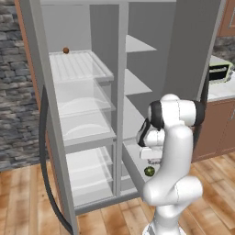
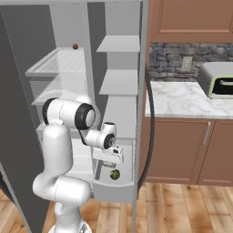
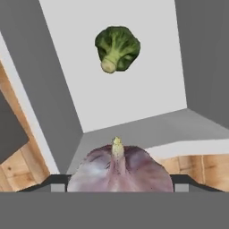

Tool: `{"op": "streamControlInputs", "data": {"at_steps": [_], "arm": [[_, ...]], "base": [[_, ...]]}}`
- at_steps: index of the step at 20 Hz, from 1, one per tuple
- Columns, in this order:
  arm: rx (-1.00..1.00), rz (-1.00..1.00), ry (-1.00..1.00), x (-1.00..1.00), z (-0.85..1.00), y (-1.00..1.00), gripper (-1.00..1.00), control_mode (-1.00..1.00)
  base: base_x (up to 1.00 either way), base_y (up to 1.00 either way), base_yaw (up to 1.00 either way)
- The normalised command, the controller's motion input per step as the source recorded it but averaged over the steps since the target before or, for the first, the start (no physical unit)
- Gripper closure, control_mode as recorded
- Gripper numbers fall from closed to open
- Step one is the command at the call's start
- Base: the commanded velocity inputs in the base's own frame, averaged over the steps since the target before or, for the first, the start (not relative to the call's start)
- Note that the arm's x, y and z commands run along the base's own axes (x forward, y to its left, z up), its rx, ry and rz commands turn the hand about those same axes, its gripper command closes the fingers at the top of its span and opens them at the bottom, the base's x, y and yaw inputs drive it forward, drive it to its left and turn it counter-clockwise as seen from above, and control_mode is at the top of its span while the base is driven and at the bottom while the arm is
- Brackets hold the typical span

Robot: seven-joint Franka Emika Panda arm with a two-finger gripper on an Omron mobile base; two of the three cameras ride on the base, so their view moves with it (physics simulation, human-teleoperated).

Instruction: Take the garlic and broccoli from the fridge shelf and place them in the freezer drawer to begin freezing them.

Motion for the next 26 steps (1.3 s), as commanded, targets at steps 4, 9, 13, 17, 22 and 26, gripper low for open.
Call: {"op": "streamControlInputs", "data": {"at_steps": [4,9,13,17,22,26], "arm": [[0.0,0.0,0.0,0.0,-0.45,0.0,1.0,-1.0],[0.0,0.0,0.0,0.0,-0.28,-0.04,1.0,-1.0],[0.0,0.0,0.0,0.01,-0.31,-0.1,1.0,-1.0],[0.0,0.0,0.0,0.0,-0.29,-0.07,1.0,-1.0],[0.0,0.0,0.0,0.0,-0.24,0.0,1.0,-1.0],[0.0,0.0,0.0,0.0,-0.29,0.0,1.0,-1.0]], "base": [[0.0,0.0,0.0],[0.0,0.0,0.0],[0.0,0.0,0.0],[0.0,0.0,0.0],[0.0,0.0,0.0],[0.0,0.0,0.0]]}}
